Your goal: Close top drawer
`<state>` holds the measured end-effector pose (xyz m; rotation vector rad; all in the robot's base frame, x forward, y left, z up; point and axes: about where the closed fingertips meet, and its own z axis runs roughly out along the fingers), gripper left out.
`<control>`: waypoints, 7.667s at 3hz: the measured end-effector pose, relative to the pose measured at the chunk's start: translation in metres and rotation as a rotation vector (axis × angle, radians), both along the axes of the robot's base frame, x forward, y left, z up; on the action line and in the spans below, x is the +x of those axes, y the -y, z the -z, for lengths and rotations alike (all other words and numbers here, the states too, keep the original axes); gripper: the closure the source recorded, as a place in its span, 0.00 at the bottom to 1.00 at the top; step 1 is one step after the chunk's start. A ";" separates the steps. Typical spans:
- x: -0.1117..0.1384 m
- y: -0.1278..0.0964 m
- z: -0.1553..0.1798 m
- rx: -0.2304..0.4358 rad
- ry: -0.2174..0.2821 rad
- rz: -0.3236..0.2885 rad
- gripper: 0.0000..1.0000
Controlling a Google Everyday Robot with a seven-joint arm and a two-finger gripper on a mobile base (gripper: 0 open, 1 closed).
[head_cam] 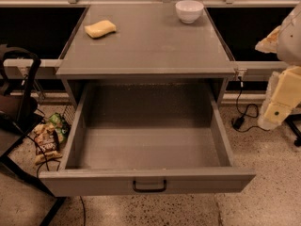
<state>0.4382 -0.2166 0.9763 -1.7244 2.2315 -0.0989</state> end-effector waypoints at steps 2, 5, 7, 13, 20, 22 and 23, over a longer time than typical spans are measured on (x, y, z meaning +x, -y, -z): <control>-0.017 -0.007 0.031 -0.008 -0.018 0.011 0.03; -0.119 -0.016 0.179 0.145 -0.015 0.162 0.74; -0.157 -0.017 0.356 0.306 -0.128 0.240 1.00; -0.022 -0.065 0.434 0.482 0.007 0.071 1.00; 0.178 -0.093 0.361 0.469 0.235 -0.138 1.00; 0.194 -0.095 0.354 0.472 0.257 -0.148 0.81; 0.194 -0.095 0.354 0.472 0.257 -0.148 0.57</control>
Offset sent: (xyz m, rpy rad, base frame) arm -0.0435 0.0105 -0.1135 -0.0522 0.1130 -0.0303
